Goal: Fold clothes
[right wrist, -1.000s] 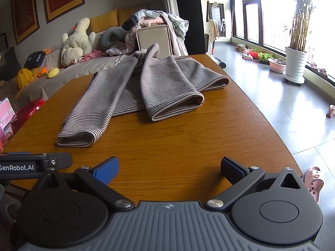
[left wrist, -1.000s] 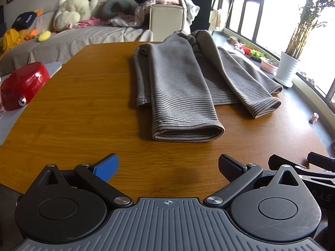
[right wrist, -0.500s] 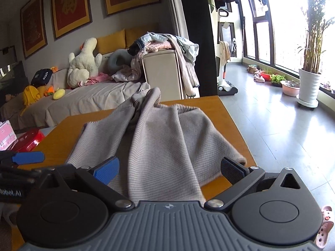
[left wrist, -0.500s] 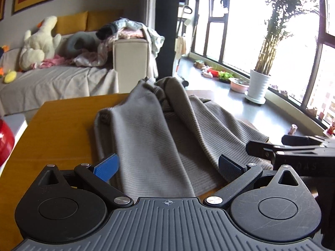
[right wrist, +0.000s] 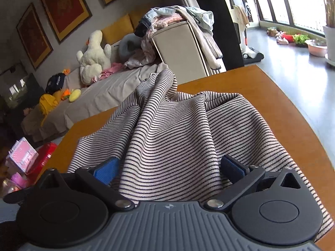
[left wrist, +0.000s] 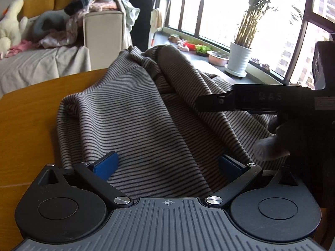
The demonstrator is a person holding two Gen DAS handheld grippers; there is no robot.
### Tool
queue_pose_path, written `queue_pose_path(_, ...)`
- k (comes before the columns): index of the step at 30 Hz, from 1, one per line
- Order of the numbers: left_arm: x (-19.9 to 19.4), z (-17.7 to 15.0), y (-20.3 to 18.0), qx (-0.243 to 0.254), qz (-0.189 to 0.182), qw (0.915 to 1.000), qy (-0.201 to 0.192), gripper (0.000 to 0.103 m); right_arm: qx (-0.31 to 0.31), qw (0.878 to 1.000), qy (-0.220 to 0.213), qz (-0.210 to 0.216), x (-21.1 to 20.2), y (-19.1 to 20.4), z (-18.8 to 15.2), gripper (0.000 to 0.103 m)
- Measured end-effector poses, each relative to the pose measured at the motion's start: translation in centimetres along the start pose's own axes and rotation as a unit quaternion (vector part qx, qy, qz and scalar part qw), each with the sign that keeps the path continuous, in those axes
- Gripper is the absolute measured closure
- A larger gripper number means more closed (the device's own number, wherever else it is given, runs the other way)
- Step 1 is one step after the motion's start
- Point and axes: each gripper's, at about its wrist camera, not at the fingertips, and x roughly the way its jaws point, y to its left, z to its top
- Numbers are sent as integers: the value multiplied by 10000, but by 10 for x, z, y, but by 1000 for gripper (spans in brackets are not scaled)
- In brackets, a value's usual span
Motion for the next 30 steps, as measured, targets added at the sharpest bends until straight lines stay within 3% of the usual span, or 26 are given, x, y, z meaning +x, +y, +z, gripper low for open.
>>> queue_pose_path(4, -38, -24, 0, 259, -400, 9984, 302, 0, -34, 9998, 91, 199, -42, 12, -38, 0)
queue_pose_path(7, -68, -32, 10, -4, -666, 9970, 393, 0, 1, 9995, 84, 303, -65, 18, -58, 0)
queue_pose_path(10, -85, -27, 25, -369, -198, 9991, -44, 0, 131, 9992, 54, 373, -70, 16, -60, 0)
queue_pose_path(13, -74, -24, 38, -705, 40, 9975, 87, 0, 277, 9985, 79, 463, -68, 12, -55, 0)
queue_pose_path(21, -60, -27, 47, -1245, -846, 9874, 481, 3, 315, 9978, 71, 575, -69, 7, -56, 0)
queue_pose_path(22, -59, -26, 46, -1209, -815, 9882, 474, 15, 303, 9979, 72, 571, -69, 7, -56, 0)
queue_pose_path(23, -59, -26, 42, -1087, -667, 9909, 422, 40, 294, 9979, 73, 567, -68, 8, -56, 0)
queue_pose_path(24, -59, -24, 40, -1014, -540, 9926, 383, 57, 282, 9980, 73, 557, -68, 9, -56, 0)
queue_pose_path(25, -62, -23, 39, -1007, -495, 9932, 324, 85, 269, 9981, 72, 545, -68, 9, -56, 0)
queue_pose_path(27, -72, -9, 50, -1046, -511, 9932, -20, 90, 206, 9985, 81, 492, -68, 12, -56, 0)
queue_pose_path(30, -103, 25, 87, -1236, -42, 9882, -904, 91, -50, 9995, 135, 279, -65, 23, -56, 0)
